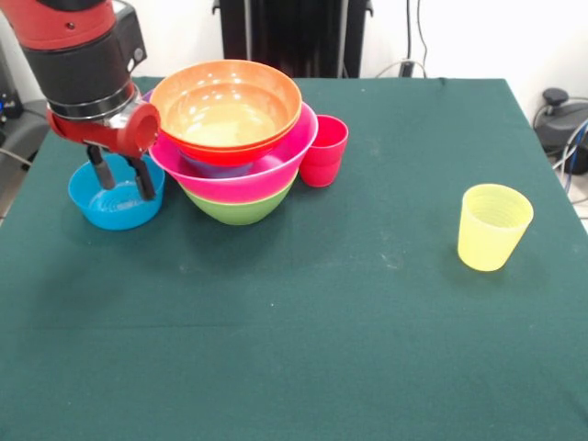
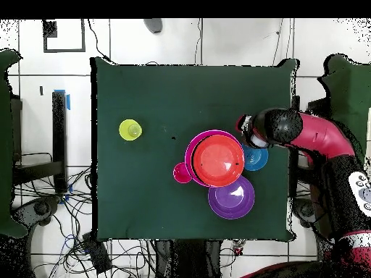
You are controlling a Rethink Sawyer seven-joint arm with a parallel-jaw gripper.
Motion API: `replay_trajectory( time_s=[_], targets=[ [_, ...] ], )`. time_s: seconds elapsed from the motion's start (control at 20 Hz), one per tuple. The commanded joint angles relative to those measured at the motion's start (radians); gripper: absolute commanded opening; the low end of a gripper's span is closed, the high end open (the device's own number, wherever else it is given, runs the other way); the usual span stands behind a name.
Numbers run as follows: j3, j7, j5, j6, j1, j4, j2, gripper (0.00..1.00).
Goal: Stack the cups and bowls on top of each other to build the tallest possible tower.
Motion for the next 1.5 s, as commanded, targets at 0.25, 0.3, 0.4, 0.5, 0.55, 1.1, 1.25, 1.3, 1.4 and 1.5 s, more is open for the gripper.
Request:
replay_trajectory(
  time_s=[0.25,0.3,0.4,0.5,0.55,1.1,1.25,1.3,1.4,1.5],
  targets=[
    [0.079,-0.360,-0.074,0.095,-0.006,0.014,0.032,1.00],
    [0.081,-0.358,-0.072,0.099,-0.008,0.015,0.030,1.00],
    [0.084,-0.349,-0.069,0.100,-0.015,0.025,0.020,1.00],
    [0.085,-0.339,-0.069,0.106,-0.016,0.029,0.014,1.00],
    [0.084,-0.334,-0.069,0.111,-0.013,0.025,0.015,1.00],
    [0.029,-0.213,-0.055,0.153,0.009,-0.019,0.030,1.00],
    [0.016,-0.173,-0.055,0.162,0.019,-0.046,0.043,1.00],
    [0.011,-0.157,-0.056,0.155,0.022,-0.047,0.045,1.00],
    [0.003,-0.131,-0.060,0.154,0.029,-0.062,0.051,1.00],
    [-0.006,-0.106,-0.062,0.149,0.038,-0.067,0.049,1.00]
  ],
)
